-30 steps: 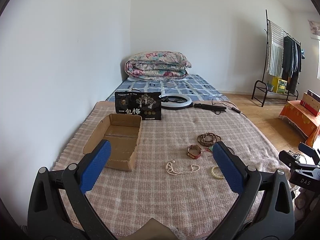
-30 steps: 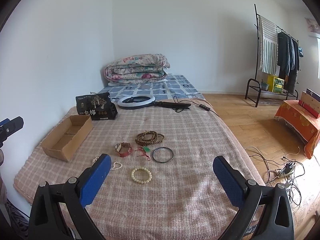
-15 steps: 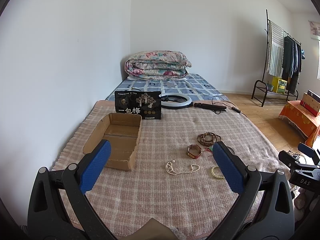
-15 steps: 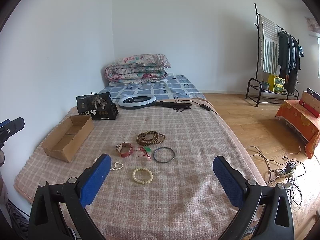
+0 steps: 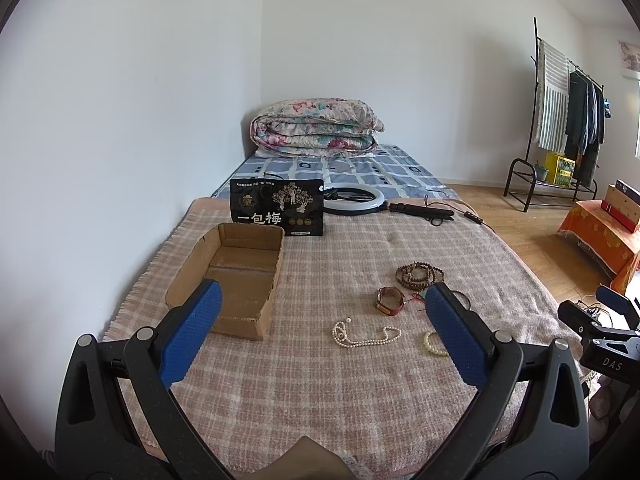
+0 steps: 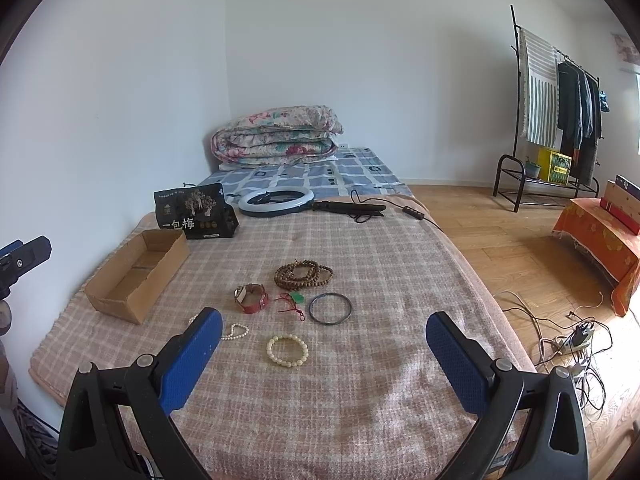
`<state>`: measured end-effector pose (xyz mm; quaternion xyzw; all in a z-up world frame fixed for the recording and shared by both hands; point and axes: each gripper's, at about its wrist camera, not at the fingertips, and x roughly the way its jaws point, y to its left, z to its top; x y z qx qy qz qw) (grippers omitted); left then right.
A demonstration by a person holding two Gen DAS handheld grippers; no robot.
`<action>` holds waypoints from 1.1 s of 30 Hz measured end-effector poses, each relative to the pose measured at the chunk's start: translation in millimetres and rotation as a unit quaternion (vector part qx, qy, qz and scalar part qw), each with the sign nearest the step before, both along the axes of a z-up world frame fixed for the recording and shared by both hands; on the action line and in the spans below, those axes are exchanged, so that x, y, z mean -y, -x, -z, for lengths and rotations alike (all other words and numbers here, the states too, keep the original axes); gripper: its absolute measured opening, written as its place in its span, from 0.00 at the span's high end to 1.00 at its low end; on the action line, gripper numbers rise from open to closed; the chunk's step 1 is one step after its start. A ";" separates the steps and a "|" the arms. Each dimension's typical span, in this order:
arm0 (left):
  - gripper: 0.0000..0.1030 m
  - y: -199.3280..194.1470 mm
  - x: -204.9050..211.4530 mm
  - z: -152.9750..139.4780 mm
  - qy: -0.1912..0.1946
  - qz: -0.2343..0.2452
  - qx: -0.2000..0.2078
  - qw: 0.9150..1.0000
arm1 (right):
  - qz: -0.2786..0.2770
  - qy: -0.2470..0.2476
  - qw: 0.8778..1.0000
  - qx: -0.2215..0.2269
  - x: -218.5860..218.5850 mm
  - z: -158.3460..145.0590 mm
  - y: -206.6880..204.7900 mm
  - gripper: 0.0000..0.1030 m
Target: Organize jewelry
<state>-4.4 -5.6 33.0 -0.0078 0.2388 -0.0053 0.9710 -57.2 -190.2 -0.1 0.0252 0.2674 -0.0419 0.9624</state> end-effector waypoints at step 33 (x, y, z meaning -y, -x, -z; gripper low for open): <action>0.01 -89.0 -20.0 52.8 -0.016 0.032 -0.097 0.995 | -0.049 -0.003 0.998 -0.026 29.4 -10.7 -83.6 0.00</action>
